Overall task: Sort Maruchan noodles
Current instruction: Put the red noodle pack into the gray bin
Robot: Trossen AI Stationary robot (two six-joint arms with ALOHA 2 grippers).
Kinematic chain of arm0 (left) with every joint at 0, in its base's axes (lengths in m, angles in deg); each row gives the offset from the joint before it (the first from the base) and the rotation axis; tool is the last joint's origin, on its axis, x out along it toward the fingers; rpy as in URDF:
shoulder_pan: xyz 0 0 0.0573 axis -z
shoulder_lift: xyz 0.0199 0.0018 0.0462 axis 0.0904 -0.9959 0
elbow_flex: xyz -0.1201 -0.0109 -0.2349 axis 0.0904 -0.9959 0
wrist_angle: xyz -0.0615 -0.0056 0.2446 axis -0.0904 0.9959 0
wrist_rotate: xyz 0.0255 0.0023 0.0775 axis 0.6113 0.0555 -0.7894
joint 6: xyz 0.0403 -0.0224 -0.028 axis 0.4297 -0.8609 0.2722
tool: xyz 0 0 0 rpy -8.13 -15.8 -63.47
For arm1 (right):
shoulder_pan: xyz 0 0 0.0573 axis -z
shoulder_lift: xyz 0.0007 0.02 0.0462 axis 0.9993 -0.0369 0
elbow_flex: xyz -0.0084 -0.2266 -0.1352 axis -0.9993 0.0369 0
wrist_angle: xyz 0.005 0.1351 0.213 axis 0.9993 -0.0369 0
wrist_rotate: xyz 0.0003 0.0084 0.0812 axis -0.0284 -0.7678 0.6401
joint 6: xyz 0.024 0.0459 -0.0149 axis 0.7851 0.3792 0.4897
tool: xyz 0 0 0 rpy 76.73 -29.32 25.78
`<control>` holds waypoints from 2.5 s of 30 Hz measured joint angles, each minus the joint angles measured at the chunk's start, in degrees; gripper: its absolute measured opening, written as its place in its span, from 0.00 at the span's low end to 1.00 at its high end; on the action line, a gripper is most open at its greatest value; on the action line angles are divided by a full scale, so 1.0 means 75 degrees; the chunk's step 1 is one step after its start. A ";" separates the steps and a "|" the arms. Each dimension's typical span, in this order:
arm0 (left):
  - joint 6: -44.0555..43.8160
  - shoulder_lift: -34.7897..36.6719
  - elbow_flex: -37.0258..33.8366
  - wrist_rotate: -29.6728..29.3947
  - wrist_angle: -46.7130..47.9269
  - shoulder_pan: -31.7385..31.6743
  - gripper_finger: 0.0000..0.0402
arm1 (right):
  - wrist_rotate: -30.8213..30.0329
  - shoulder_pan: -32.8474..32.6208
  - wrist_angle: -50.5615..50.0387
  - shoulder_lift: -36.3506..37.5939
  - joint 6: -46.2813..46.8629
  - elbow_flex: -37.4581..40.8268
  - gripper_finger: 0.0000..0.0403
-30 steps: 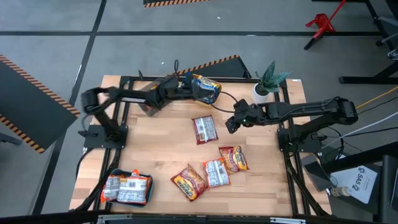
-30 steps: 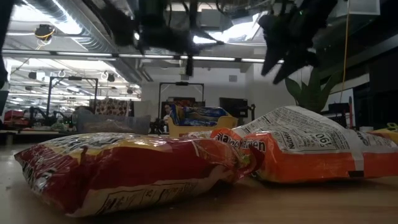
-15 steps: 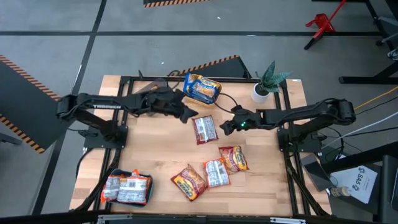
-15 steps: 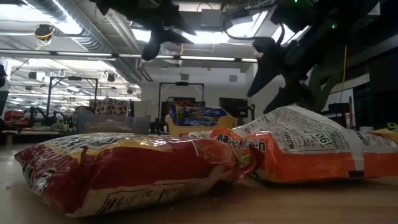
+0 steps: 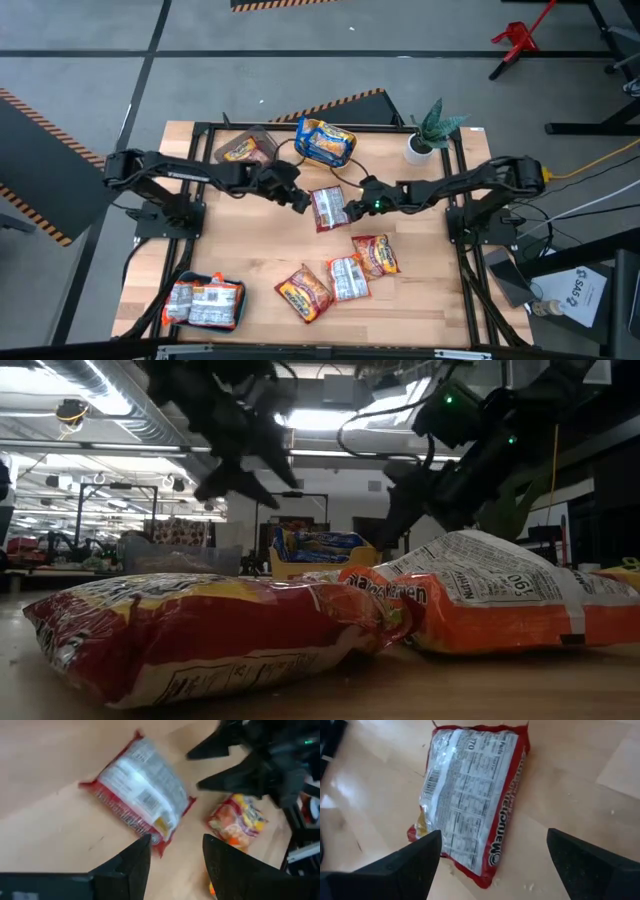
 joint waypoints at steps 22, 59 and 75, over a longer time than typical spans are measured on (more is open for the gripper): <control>-0.2814 -0.2427 -0.2174 0.0083 -0.6362 0.0012 0.44 | 0.0486 0.0340 0.1822 -0.1380 -0.0296 -0.0029 0.86; -0.3088 -0.3049 -0.1833 0.2245 -0.6871 -0.0181 0.43 | 0.1144 0.0384 0.1940 -0.1790 -0.0667 -0.0437 0.20; -0.3512 -0.1444 -0.2777 0.1209 -0.6234 -0.0283 0.43 | 0.1477 0.0429 0.1912 -0.1553 -0.0481 -0.0393 0.16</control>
